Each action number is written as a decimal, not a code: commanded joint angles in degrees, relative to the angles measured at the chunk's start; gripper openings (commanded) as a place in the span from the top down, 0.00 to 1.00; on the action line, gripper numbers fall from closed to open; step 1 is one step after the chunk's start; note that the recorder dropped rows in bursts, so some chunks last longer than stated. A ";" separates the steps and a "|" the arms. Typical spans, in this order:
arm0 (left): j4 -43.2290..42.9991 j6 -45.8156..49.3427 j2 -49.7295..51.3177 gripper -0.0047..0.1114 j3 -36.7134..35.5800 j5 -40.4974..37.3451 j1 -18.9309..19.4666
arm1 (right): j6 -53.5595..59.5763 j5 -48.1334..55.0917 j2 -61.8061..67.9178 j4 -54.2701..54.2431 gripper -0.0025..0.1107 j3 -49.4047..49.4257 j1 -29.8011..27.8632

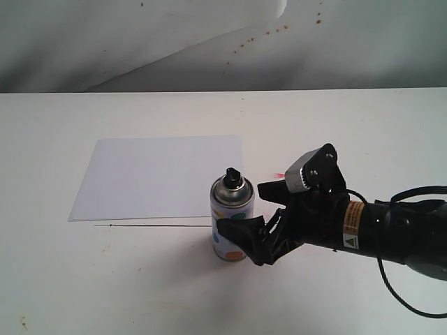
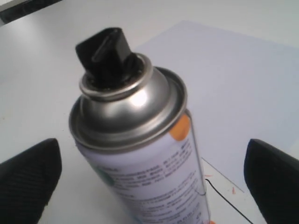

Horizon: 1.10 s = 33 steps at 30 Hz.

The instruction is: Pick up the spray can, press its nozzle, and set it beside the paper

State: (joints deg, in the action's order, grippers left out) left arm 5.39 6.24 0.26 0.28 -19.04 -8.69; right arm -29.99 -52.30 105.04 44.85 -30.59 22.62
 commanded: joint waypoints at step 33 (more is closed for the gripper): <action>0.01 -0.07 -0.26 0.96 -0.28 0.82 0.09 | -20.13 15.47 4.59 29.41 0.12 -16.17 0.32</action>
State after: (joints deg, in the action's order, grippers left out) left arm 5.39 6.24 0.26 0.28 -19.04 -8.69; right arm -54.08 -35.03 108.19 78.03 -46.41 22.96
